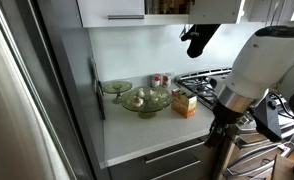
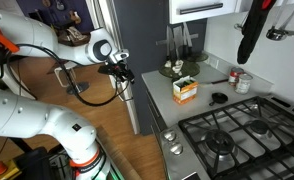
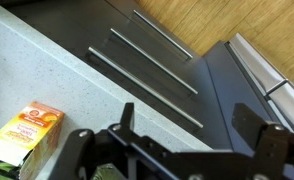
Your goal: Take the green thing out of the box and put it into the drawer then close it
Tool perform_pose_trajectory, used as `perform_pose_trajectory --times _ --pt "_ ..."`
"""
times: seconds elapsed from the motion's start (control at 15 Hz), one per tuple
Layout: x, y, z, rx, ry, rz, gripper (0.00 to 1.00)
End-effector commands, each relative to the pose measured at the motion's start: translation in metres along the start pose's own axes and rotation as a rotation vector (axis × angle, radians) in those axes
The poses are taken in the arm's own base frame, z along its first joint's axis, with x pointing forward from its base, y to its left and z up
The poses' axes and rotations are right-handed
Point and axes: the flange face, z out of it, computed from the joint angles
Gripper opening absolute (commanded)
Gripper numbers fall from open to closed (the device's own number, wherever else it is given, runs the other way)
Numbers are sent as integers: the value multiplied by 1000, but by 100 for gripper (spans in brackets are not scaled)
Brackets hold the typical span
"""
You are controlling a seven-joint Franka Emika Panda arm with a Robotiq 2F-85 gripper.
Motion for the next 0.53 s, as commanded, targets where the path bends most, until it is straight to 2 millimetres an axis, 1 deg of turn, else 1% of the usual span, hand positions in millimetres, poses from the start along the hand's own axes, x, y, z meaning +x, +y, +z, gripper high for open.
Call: perform_pose_trajectory --times 0.0,0.47 --pt "0 0 -3 6 -2 -3 100" --pt "0 -1 -6 13 -4 -10 100"
